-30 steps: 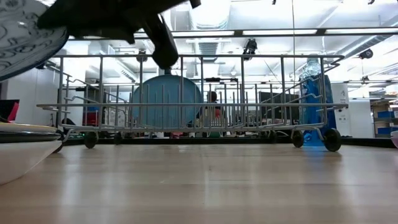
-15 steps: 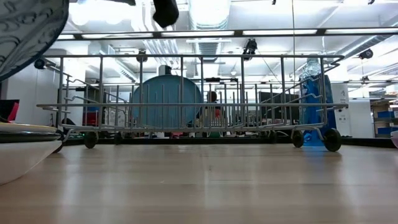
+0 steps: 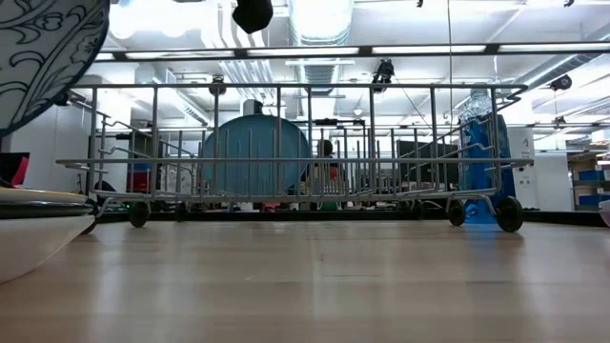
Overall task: Sort dishes
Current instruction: Put the white patterned plate in the dish rack
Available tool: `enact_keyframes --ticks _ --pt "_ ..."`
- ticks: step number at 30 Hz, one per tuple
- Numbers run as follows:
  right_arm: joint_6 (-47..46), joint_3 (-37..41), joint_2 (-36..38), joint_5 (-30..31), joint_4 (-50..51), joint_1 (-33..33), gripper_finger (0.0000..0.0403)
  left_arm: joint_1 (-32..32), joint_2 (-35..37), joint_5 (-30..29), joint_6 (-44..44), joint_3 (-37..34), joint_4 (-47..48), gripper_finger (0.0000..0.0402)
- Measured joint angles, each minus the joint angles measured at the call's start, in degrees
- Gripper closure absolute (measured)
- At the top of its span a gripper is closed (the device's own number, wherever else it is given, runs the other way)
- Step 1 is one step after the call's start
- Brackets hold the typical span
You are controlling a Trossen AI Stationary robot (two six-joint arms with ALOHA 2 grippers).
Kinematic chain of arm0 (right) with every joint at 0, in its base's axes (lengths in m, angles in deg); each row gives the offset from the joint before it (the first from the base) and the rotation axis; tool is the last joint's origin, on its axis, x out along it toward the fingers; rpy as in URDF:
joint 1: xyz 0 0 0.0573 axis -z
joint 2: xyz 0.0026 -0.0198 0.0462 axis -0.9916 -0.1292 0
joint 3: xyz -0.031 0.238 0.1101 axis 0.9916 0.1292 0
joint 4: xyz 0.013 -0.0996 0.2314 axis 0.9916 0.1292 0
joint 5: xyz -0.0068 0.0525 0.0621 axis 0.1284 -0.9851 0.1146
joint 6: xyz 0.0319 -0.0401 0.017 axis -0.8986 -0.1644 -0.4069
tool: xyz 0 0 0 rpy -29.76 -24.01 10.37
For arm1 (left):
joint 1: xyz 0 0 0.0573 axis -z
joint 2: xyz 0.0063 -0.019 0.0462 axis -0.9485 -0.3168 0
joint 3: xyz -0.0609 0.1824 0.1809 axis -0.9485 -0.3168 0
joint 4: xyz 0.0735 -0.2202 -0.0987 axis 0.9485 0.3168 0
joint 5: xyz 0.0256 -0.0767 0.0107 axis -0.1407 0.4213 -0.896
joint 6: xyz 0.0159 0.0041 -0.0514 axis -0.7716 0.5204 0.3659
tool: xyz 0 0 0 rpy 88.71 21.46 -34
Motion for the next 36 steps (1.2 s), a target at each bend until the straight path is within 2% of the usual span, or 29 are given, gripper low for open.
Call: enact_keyframes --ticks 6,14,18,24,30,33,36 --pt "-2.56 -0.01 0.39 -0.87 1.44 -0.01 0.0388 0.0 -0.02 -1.93 -0.71 0.36 -0.04 0.0395" --pt "-8.2 -0.01 1.49 -8.26 5.41 0.44 0.0311 -0.05 -0.11 -6.68 -4.66 0.72 -0.09 0.0399" --pt "-10.37 -0.01 1.51 -13.64 5.81 1.28 0.0275 -0.04 -0.15 -11.08 -9.23 0.72 -1.84 0.0399" --pt "-8.6 -0.01 1.49 -16.04 5.71 2.35 0.0242 -0.15 -0.15 -16.74 -11.86 0.72 -3.61 0.04" --pt "-5.67 -0.01 1.51 -18.49 5.27 2.96 0.0249 -0.09 -0.15 -18.08 -15.99 0.72 -6.67 0.04" --pt "-3.39 -0.01 1.51 -18.38 4.61 2.87 0.0277 -0.07 -0.24 -19.09 -17.91 0.72 -7.55 0.04" --pt "-1.41 -0.01 1.51 -18.35 3.58 2.85 0.0325 -0.04 -0.24 -19.46 -18.25 0.72 -7.59 0.04"
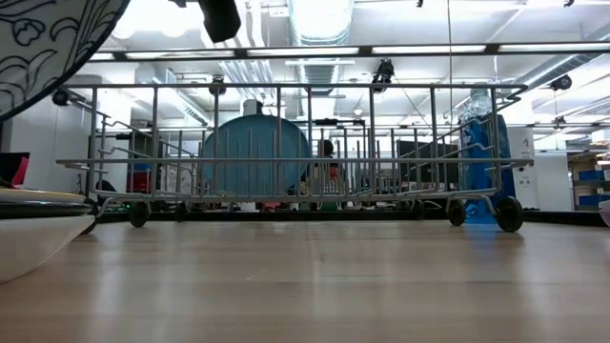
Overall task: Sort dishes
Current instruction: Put the white patterned plate in the dish rack
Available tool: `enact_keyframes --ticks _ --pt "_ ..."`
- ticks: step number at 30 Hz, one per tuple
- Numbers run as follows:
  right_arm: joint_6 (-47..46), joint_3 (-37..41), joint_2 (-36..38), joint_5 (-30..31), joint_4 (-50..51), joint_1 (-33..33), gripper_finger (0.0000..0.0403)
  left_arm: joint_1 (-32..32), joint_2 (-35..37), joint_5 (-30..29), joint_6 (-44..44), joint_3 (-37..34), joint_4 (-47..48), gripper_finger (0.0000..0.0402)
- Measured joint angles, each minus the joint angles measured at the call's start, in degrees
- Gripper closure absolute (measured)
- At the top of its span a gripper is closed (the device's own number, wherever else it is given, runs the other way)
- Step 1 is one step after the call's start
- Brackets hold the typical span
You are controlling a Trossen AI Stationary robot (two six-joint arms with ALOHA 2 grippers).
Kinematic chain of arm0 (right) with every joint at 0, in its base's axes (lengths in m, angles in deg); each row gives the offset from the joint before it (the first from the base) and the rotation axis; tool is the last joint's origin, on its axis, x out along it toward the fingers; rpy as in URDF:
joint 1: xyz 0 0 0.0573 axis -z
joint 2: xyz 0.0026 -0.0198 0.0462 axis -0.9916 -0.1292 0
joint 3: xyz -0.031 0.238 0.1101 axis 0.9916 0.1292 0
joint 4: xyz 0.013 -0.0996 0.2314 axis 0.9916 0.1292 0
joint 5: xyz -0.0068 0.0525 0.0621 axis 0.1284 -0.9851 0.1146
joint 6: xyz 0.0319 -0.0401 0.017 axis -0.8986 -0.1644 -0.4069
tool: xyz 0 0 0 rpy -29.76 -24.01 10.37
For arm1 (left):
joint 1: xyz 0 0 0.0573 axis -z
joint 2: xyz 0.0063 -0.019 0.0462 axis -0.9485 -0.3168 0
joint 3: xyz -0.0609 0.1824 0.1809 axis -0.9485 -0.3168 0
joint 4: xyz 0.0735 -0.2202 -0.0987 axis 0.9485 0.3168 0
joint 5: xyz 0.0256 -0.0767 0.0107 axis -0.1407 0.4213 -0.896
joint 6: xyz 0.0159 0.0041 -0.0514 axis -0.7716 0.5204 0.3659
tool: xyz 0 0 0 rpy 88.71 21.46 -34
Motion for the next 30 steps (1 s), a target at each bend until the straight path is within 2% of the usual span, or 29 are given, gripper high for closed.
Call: enact_keyframes --ticks 3,7,13,20,24,30 --pt "1.16 0.02 0.0 1.53 -0.24 -0.12 0.0376 -0.07 0.0 -0.2 0.41 0.02 -0.15 0.0393" --pt "3.1 0.02 0.0 0.28 -0.19 -0.15 0.0376 0.0 0.08 -0.66 2.24 0.13 -0.89 0.0357" --pt "5.78 0.07 0.72 0.51 1.46 -0.55 0.0377 0.04 0.22 0.55 2.77 1.05 -0.34 0.0273" --pt "12.11 0.07 3.52 4.91 5.83 -2.02 0.0377 0.11 0.28 5.19 -5.98 6.8 -0.05 0.0197" --pt "20.56 0.09 5.88 7.53 8.19 -3.4 0.0377 0.44 0.31 6.05 -10.69 10.41 -0.44 0.0181" --pt "29.75 0.09 11.36 12.75 16.5 -5.94 0.0377 1.16 0.33 6.15 -15.23 14.98 1.59 0.0183"
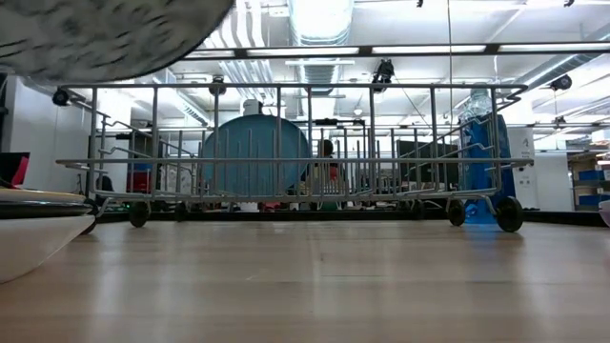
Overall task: Sort dishes
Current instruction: Put the white patterned plate in the dish rack
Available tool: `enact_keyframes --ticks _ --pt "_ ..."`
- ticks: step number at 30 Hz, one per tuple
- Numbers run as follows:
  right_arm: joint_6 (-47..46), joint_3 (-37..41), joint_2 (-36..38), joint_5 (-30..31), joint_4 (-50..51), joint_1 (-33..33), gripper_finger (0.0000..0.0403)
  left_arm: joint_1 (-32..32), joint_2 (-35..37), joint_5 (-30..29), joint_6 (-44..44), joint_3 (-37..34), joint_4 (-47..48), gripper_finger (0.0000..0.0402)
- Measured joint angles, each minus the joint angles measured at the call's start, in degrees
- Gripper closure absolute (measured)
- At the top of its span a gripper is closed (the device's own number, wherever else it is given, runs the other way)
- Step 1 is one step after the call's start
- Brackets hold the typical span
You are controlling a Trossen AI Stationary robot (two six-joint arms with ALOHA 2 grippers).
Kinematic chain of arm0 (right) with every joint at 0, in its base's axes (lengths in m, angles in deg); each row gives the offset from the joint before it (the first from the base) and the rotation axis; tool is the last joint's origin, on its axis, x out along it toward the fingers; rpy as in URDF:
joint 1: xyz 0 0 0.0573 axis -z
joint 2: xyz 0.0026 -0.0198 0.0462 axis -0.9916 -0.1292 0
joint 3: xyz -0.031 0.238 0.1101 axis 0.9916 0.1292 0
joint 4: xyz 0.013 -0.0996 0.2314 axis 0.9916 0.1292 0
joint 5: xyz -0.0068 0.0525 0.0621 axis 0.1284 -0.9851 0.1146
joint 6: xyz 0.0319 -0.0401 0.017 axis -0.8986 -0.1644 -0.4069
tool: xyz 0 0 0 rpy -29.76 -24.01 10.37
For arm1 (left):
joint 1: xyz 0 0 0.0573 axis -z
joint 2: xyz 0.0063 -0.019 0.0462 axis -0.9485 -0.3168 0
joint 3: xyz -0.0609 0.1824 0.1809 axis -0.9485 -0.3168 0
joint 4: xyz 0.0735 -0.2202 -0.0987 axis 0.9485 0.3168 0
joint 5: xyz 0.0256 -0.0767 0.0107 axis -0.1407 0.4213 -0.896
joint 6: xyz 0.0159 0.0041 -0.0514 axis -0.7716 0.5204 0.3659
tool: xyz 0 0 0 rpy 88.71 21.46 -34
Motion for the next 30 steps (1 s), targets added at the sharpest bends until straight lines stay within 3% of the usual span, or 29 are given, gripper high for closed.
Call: enact_keyframes --ticks 10,13,20,30 --pt "38.58 0.0 5.25 1.67 5.83 -7.04 0.0377 -0.01 -0.07 -2.68 -0.7 1.1 2.91 0.0183" --pt "47.68 0.04 5.25 4.72 5.87 -8.6 0.0377 -0.01 -0.13 -3.04 -0.59 0.16 2.85 0.0183" --pt "60.25 0.13 4.16 20.37 5.75 -9.42 0.0378 -0.01 -0.2 -3.75 1.39 -2.76 2.76 0.0183" --pt "73.66 0.68 2.47 22.69 4.7 -8.21 0.0379 -0.01 -0.2 -9.35 4.98 -7.94 2.69 0.0183"
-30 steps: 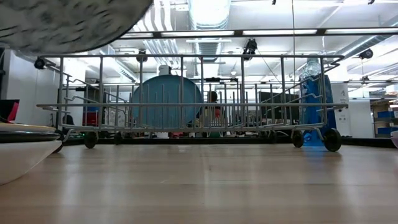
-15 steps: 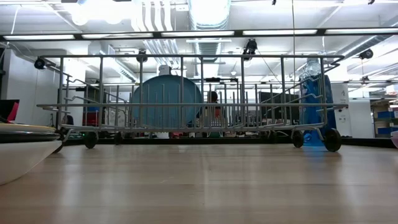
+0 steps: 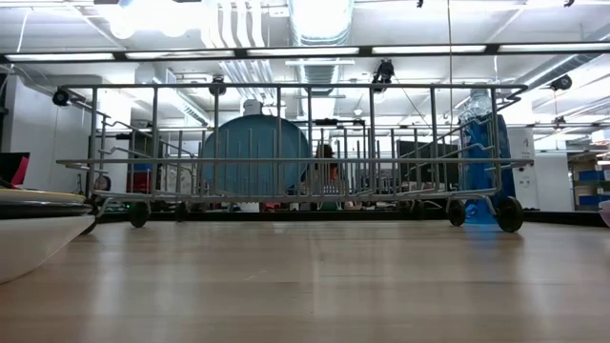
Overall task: Sort dishes
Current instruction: Put the white patterned plate in the dish rack
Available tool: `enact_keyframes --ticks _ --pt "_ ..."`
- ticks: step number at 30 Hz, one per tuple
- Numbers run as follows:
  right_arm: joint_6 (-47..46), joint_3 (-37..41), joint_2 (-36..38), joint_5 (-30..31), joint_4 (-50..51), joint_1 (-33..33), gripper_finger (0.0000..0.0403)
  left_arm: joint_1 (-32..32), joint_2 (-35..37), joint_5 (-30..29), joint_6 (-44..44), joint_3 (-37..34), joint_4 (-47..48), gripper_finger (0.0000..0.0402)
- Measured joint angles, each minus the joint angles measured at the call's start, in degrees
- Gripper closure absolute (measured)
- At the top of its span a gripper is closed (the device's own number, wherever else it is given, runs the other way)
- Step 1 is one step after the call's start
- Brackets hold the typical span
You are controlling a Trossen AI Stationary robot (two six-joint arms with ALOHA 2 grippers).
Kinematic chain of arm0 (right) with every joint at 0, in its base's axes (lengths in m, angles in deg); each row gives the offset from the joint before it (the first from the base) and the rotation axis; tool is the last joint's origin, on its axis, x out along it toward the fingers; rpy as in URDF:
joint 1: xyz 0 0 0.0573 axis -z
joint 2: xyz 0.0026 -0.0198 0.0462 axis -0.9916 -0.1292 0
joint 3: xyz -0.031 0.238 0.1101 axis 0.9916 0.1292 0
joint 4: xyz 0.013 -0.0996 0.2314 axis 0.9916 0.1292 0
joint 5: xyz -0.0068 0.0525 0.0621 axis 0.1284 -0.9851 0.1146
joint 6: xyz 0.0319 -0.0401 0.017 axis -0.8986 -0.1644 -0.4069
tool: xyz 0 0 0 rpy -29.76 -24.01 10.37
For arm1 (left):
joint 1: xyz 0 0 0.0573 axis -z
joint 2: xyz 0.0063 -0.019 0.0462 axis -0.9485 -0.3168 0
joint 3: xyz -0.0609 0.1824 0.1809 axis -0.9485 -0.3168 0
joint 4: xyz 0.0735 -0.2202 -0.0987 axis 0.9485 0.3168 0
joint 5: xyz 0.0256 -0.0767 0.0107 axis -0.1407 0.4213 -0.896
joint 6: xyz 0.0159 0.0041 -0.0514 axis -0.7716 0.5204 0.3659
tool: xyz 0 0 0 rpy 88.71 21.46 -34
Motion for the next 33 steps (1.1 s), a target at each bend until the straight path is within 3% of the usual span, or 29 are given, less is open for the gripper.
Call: enact_keyframes --ticks 8,16,21,30,33 --pt "-2.74 0.0 -0.06 -0.76 -1.67 1.77 0.0379 0.0 0.0 -2.38 -2.04 -0.55 0.99 0.0183" --pt "-8.09 0.67 0.05 -11.31 -1.72 3.89 0.0379 -0.02 0.0 -3.23 -2.42 -1.72 2.64 0.0183" --pt "-16.08 1.52 1.35 -20.71 -1.25 5.53 0.0379 -0.02 0.0 -3.2 -2.38 -2.04 2.81 0.0183" --pt "-23.86 5.82 7.4 -47.82 -1.45 9.53 0.0379 -0.02 0.0 -3.1 -2.38 -2.04 3.21 0.0183" --pt "-23.47 6.89 8.33 -49.76 -0.89 9.33 0.0379 -0.02 0.0 -2.75 -2.4 -2.04 3.4 0.0183"
